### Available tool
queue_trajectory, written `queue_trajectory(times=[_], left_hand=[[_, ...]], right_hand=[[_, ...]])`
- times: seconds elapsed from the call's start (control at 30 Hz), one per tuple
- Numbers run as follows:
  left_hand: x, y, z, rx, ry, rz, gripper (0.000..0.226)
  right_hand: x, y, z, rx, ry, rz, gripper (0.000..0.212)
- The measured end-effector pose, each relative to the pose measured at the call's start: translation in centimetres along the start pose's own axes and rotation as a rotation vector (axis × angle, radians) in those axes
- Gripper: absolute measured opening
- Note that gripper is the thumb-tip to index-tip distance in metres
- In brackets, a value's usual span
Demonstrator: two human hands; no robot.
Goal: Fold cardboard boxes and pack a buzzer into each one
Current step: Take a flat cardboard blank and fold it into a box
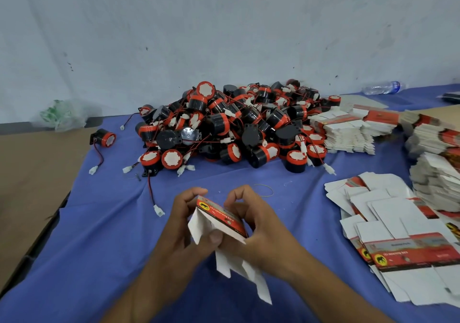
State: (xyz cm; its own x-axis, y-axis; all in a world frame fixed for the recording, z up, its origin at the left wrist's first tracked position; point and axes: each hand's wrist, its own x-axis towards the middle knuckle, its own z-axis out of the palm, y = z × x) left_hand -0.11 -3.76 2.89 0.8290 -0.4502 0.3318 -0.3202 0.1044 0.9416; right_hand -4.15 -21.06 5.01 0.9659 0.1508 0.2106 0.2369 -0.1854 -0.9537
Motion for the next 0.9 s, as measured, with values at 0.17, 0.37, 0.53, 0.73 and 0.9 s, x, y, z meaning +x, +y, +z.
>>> queue_trajectory(times=[0.17,0.37,0.53,0.73,0.9], left_hand=[[-0.6,-0.2,-0.1,-0.079,0.089,-0.043,0.056],[-0.3,0.3,-0.3,0.039,0.147,0.005,0.040],[-1.1,0.4,-0.1,-0.033,0.139,-0.111,0.028],[-0.1,1.5,0.7,-0.017,-0.024,-0.075,0.069],[-0.2,1.7,1.1,0.115,-0.036,-0.089,0.037]], right_hand=[[0.4,-0.5,-1.2,0.405,-0.213,0.136,0.038],[0.0,0.3,-1.3,0.131,-0.314,0.147,0.060],[0.2,-0.1,-2.2,0.456,-0.220,0.146,0.052],[0.6,0.5,-1.3,0.576,0.156,0.149,0.023],[0.2,1.1,0.6,0.218,0.314,0.057,0.021]])
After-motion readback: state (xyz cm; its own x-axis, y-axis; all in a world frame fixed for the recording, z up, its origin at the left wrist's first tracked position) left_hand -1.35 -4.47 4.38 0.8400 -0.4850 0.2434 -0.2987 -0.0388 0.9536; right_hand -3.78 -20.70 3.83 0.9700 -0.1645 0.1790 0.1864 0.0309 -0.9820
